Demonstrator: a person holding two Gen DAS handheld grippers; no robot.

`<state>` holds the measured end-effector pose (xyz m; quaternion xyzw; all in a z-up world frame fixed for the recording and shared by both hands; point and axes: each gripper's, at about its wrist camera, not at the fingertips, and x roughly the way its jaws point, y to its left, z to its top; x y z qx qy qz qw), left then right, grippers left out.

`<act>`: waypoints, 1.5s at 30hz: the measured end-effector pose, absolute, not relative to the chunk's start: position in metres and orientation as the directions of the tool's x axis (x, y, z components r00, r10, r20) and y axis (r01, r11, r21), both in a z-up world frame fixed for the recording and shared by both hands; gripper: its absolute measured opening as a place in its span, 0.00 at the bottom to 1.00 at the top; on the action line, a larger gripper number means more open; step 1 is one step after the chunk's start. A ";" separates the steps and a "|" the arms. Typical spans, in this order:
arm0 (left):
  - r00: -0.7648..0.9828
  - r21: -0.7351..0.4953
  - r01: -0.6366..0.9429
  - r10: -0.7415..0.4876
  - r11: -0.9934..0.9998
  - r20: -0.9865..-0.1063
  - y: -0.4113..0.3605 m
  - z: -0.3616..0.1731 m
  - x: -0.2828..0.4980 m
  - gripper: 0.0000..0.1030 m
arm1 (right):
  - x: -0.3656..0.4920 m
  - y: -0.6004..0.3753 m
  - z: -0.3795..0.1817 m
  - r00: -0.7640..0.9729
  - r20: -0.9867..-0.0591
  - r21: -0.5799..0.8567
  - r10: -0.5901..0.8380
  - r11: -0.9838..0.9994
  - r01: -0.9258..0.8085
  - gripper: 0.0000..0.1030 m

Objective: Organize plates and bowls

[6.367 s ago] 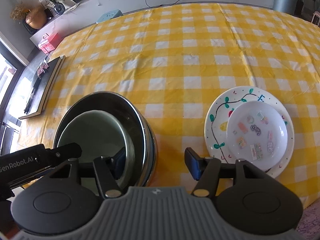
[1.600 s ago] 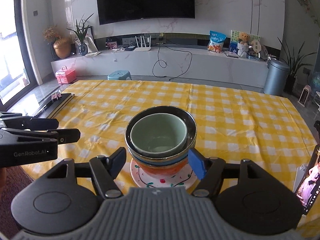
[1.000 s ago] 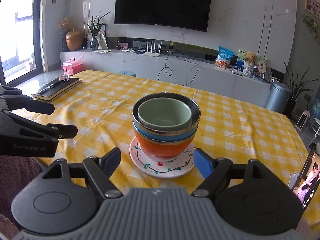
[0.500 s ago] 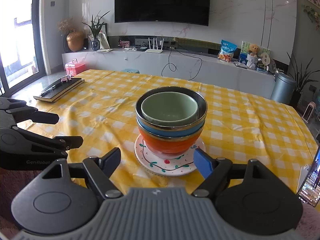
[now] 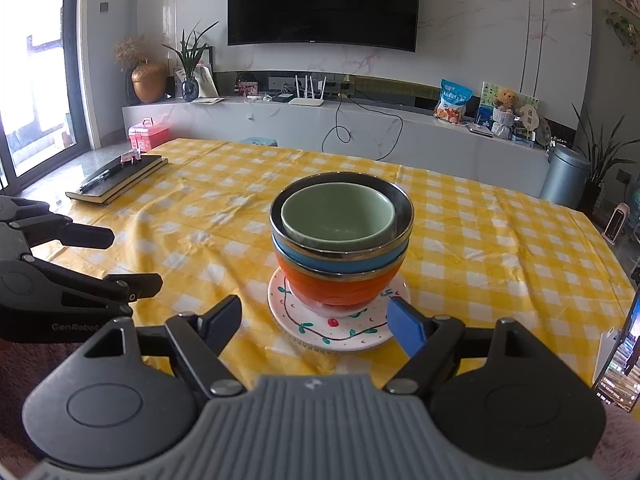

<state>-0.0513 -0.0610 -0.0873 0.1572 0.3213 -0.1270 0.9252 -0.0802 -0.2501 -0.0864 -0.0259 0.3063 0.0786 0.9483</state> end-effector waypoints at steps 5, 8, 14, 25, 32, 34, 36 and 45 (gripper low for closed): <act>0.761 0.212 0.337 -0.133 0.917 -0.634 -0.061 -0.087 -0.051 0.76 | -0.081 -0.250 -0.087 0.799 -0.587 -0.001 0.131 0.987 -0.162 0.77; 0.761 0.209 0.336 -0.133 0.918 -0.635 -0.061 -0.087 -0.051 0.76 | -0.080 -0.250 -0.088 0.798 -0.588 -0.002 0.130 0.987 -0.162 0.77; 0.761 0.211 0.335 -0.132 0.918 -0.635 -0.061 -0.087 -0.051 0.76 | -0.081 -0.249 -0.088 0.798 -0.589 -0.004 0.129 0.987 -0.162 0.77; 0.762 0.212 0.336 -0.132 0.918 -0.635 -0.061 -0.087 -0.051 0.77 | -0.080 -0.248 -0.090 0.794 -0.593 -0.006 0.132 0.986 -0.169 0.77; 0.761 0.212 0.335 -0.131 0.918 -0.635 -0.061 -0.087 -0.051 0.77 | -0.079 -0.248 -0.090 0.793 -0.595 -0.007 0.132 0.986 -0.169 0.77; 0.761 0.211 0.334 -0.131 0.919 -0.635 -0.060 -0.087 -0.051 0.77 | -0.079 -0.248 -0.090 0.793 -0.595 -0.007 0.132 0.986 -0.169 0.77; 0.762 0.212 0.334 -0.131 0.918 -0.635 -0.060 -0.086 -0.051 0.77 | -0.079 -0.248 -0.090 0.793 -0.595 -0.008 0.132 0.985 -0.170 0.77; 0.760 0.208 0.333 -0.131 0.920 -0.637 -0.058 -0.086 -0.052 0.77 | -0.079 -0.248 -0.090 0.792 -0.596 -0.008 0.132 0.985 -0.170 0.77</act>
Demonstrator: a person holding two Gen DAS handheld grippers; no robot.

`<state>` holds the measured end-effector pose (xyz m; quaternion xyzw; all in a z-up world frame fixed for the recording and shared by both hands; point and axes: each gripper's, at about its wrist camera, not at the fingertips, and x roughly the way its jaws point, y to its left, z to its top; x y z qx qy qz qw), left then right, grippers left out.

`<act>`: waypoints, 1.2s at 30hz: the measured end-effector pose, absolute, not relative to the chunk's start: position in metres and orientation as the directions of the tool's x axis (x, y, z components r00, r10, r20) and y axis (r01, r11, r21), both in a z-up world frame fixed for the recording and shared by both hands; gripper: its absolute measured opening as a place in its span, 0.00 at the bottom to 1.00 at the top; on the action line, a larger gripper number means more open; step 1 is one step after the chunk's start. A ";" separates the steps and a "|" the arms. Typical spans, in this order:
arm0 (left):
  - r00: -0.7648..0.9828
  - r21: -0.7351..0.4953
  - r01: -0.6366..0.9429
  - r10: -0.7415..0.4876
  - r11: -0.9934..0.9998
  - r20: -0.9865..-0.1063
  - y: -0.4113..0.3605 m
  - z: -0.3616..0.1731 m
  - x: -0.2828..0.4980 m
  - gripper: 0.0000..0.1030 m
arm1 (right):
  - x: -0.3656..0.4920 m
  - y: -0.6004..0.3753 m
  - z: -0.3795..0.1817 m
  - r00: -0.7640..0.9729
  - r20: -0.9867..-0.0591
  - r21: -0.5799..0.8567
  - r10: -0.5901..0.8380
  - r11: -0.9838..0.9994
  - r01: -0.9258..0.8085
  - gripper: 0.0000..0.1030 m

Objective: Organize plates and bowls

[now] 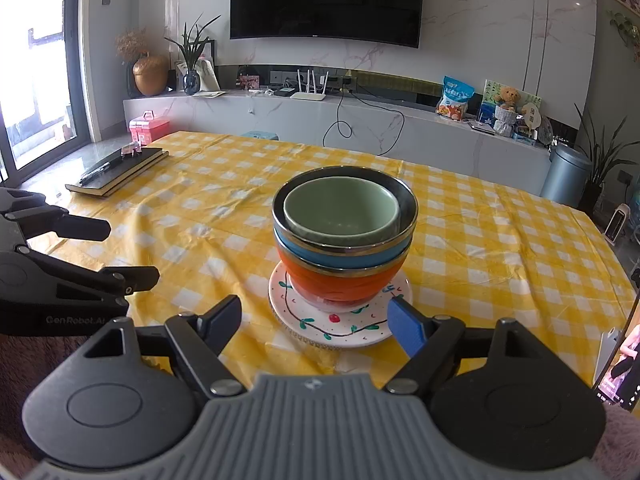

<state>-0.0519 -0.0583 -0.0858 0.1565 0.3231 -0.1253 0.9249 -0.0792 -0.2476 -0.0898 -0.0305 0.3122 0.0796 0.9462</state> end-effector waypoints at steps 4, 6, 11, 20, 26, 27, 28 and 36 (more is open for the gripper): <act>0.760 0.211 0.333 -0.129 0.919 -0.636 -0.059 -0.086 -0.052 0.77 | -0.079 -0.247 -0.091 0.791 -0.597 -0.008 0.133 0.985 -0.171 0.77; 0.760 0.211 0.333 -0.129 0.919 -0.636 -0.059 -0.086 -0.052 0.77 | -0.079 -0.248 -0.091 0.791 -0.597 -0.009 0.133 0.985 -0.172 0.77; 0.759 0.211 0.333 -0.129 0.919 -0.638 -0.058 -0.086 -0.052 0.77 | -0.079 -0.247 -0.091 0.791 -0.597 -0.009 0.133 0.985 -0.172 0.77; 0.758 0.211 0.329 -0.124 0.920 -0.641 -0.059 -0.089 -0.052 0.77 | -0.079 -0.248 -0.091 0.791 -0.597 -0.009 0.133 0.985 -0.172 0.77; 0.759 0.213 0.328 -0.123 0.920 -0.639 -0.059 -0.089 -0.052 0.77 | -0.079 -0.247 -0.091 0.791 -0.597 -0.009 0.133 0.985 -0.172 0.77; 0.759 0.212 0.328 -0.124 0.920 -0.639 -0.059 -0.089 -0.052 0.77 | -0.079 -0.247 -0.090 0.791 -0.597 -0.009 0.133 0.985 -0.172 0.77; 0.759 0.212 0.329 -0.124 0.920 -0.639 -0.059 -0.088 -0.052 0.77 | -0.079 -0.247 -0.091 0.791 -0.597 -0.009 0.133 0.985 -0.172 0.77; 0.759 0.209 0.335 -0.132 0.919 -0.638 -0.059 -0.086 -0.052 0.77 | -0.079 -0.247 -0.091 0.791 -0.598 -0.009 0.132 0.985 -0.172 0.77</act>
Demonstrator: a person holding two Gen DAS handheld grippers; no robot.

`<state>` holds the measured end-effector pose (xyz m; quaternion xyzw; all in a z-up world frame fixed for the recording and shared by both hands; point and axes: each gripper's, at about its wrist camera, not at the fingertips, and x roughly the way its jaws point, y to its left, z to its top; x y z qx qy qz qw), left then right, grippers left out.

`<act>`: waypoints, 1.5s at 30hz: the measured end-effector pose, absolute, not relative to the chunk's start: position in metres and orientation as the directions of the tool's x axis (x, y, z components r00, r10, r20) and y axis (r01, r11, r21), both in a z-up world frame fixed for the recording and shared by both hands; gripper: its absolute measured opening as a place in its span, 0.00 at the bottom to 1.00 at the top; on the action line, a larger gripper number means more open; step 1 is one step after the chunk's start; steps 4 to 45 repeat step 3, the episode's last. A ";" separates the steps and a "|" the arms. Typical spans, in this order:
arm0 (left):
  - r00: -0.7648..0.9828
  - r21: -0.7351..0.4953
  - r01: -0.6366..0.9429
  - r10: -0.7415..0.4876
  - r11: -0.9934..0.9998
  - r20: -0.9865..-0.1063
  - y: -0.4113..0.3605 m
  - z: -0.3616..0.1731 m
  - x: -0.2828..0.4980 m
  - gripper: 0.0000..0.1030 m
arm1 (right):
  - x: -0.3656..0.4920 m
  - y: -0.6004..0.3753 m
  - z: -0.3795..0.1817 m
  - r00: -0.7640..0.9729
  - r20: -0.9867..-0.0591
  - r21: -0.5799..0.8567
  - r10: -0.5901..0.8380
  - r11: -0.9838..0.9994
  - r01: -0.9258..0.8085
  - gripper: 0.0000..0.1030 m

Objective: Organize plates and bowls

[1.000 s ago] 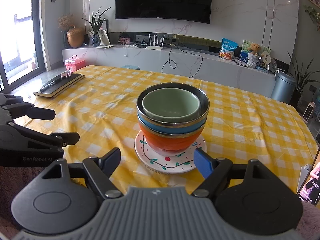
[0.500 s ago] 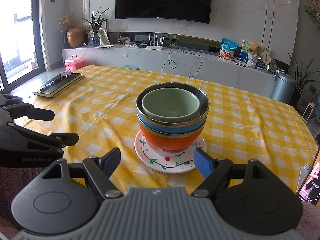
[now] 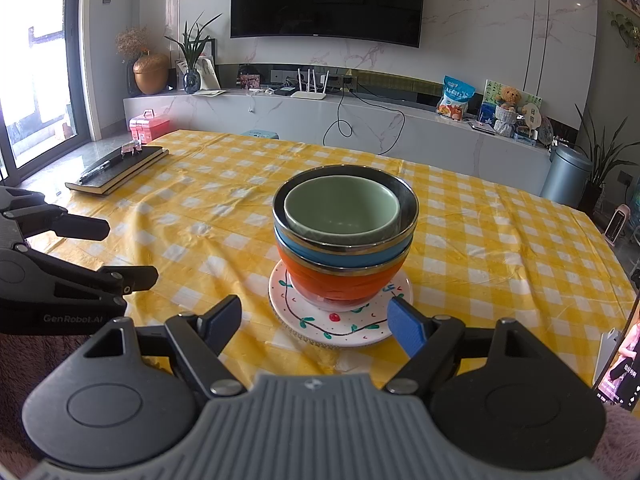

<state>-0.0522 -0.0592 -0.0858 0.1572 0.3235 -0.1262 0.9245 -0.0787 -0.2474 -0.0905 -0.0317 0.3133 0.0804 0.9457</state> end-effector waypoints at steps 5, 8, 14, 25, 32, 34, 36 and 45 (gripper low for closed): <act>0.759 0.208 0.335 -0.132 0.919 -0.638 -0.059 -0.086 -0.052 0.77 | -0.079 -0.247 -0.091 0.791 -0.597 -0.009 0.133 0.985 -0.173 0.77; 0.759 0.208 0.335 -0.132 0.919 -0.638 -0.059 -0.086 -0.052 0.77 | -0.079 -0.247 -0.091 0.791 -0.597 -0.009 0.133 0.985 -0.173 0.77; 0.759 0.208 0.335 -0.132 0.919 -0.638 -0.059 -0.086 -0.052 0.77 | -0.079 -0.247 -0.091 0.791 -0.597 -0.009 0.133 0.985 -0.173 0.77; 0.759 0.208 0.335 -0.132 0.919 -0.638 -0.059 -0.086 -0.052 0.77 | -0.079 -0.247 -0.091 0.791 -0.597 -0.009 0.133 0.985 -0.173 0.77; 0.759 0.208 0.335 -0.132 0.919 -0.638 -0.059 -0.086 -0.052 0.77 | -0.079 -0.247 -0.091 0.791 -0.597 -0.009 0.133 0.985 -0.173 0.77; 0.759 0.208 0.335 -0.132 0.919 -0.638 -0.059 -0.086 -0.052 0.77 | -0.079 -0.247 -0.091 0.791 -0.597 -0.009 0.133 0.985 -0.173 0.77; 0.759 0.208 0.335 -0.132 0.919 -0.638 -0.059 -0.086 -0.052 0.77 | -0.079 -0.247 -0.091 0.791 -0.597 -0.009 0.133 0.985 -0.173 0.77; 0.759 0.208 0.335 -0.132 0.919 -0.638 -0.059 -0.086 -0.052 0.77 | -0.079 -0.247 -0.091 0.791 -0.597 -0.009 0.133 0.985 -0.173 0.77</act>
